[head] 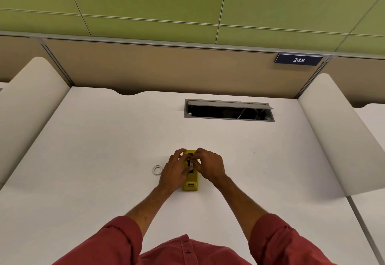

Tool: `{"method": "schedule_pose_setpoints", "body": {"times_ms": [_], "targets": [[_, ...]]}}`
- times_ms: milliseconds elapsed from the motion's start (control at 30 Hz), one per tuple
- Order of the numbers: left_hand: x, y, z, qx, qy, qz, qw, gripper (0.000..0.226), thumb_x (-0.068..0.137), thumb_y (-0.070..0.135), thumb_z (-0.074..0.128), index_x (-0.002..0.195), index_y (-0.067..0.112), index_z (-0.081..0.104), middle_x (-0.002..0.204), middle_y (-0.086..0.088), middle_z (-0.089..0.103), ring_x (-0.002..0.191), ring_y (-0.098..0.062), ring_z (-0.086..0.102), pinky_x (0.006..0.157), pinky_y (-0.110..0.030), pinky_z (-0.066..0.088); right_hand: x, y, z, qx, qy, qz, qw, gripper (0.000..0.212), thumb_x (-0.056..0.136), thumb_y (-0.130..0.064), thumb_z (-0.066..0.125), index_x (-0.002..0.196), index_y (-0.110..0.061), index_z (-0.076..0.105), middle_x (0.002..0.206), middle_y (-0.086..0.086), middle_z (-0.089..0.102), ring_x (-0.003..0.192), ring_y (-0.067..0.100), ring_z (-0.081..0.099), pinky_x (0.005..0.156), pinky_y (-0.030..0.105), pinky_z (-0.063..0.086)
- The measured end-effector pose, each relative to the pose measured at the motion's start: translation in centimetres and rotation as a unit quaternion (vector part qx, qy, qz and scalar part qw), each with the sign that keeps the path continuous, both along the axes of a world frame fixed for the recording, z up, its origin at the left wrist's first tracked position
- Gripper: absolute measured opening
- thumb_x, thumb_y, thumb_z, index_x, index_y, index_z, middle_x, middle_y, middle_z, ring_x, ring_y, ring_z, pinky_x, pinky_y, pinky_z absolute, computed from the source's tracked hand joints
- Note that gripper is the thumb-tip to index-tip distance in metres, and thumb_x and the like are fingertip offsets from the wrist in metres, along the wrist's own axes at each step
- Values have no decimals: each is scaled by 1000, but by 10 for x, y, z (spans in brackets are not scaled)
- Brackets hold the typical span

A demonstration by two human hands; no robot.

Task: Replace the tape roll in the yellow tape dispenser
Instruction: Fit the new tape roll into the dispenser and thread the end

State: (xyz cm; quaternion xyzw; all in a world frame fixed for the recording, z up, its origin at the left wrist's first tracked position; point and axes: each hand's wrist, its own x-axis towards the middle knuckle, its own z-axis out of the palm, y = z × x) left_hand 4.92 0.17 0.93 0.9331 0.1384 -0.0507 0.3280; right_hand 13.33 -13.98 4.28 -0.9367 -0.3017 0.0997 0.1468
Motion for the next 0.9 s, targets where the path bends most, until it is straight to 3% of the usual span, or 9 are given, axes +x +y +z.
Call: {"method": "schedule_pose_setpoints", "body": {"times_ms": [500, 900], "targets": [[0, -1, 1, 11, 5, -3, 1000, 53, 106, 29, 64, 156, 23, 47, 171, 9, 31, 151, -20, 46, 112, -45, 55, 4, -1, 3, 20, 36, -23, 999, 22, 103, -37, 61, 112, -27, 78, 114, -8, 73, 101, 20, 72, 84, 38, 57], [-1, 0, 1, 11, 2, 0, 1000, 54, 106, 30, 65, 156, 23, 47, 170, 9, 32, 149, -21, 47, 111, -44, 55, 2, 2, 1, 34, 45, -37, 998, 23, 106, -35, 58, 117, -26, 76, 114, -5, 72, 100, 21, 72, 85, 39, 58]]}}
